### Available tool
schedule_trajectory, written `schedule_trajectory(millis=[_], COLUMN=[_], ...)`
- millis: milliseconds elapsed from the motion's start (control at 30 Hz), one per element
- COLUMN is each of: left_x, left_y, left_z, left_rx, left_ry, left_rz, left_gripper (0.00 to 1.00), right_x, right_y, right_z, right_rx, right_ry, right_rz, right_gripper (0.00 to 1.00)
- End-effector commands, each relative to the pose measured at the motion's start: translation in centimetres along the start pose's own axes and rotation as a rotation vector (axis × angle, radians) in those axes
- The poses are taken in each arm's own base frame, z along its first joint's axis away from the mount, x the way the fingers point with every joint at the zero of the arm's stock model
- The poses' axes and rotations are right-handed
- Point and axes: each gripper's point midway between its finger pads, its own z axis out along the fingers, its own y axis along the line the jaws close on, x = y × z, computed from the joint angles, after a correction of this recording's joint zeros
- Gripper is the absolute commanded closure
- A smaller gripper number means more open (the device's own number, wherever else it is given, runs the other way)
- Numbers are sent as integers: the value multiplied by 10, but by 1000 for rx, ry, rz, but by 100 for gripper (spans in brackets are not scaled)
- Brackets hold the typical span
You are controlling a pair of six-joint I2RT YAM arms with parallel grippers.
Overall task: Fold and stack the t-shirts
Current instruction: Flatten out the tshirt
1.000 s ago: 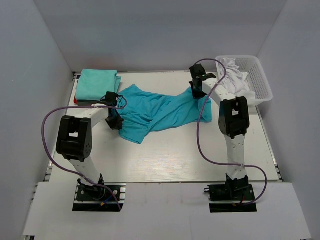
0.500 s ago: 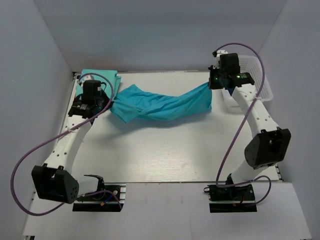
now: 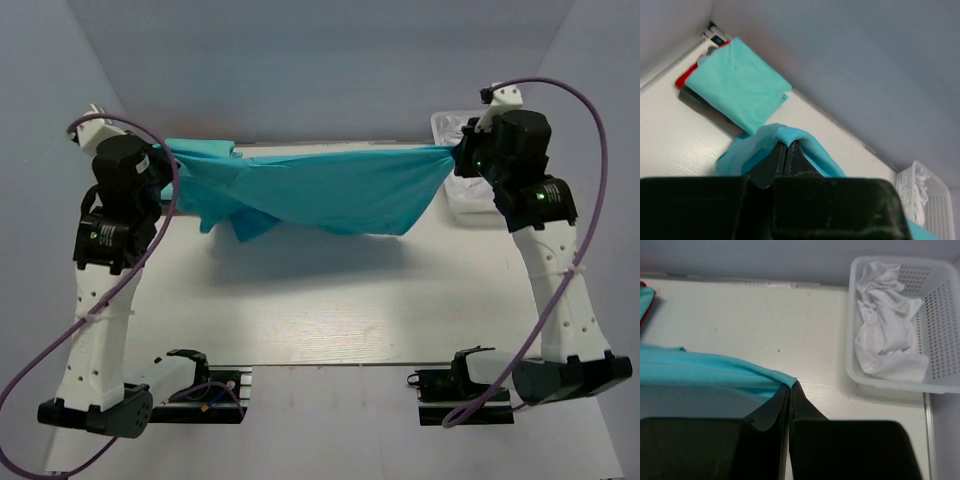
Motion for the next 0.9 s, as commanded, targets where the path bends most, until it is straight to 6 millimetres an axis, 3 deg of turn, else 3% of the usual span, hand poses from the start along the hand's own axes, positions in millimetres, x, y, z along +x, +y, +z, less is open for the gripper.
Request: schedule_trajectory(millis=[0,233,333,367,533,700,833,867], left_x=[-47,-113,-128,-137,-166,-190,-191,-191], left_y=[10,-15,-25,-24,-31,-42,-48,-48], left_z=[-33,-86,-105,-123,-176,-231,-255,-263], left_rx=[-36,94,162,199,342,487,577,596], left_ry=[-129,-264,-288,-314,-409,-468,-467,-470], left_rz=[-9,-32,-44,-62,-72,-47,-34,-43], left_gripper=[100,100,100,100,100,100,100,100], right_x=[-50,-105,-119,-123,-128,-129,-126,-121], right_y=[-13,-9,-6,-5,-9,4,11,10], right_z=[-44,-121,-152,-162,-209,-264,-307,-305], right_rx=[75,64,51,46,75,3,-41,-37], right_ry=[-170,-369,-430,-452,-535,-620,-691,-683], right_rz=[0,-11,-18,-20,-8,-3,-3,4], right_gripper=[100,100,100,100,100,100,100,100])
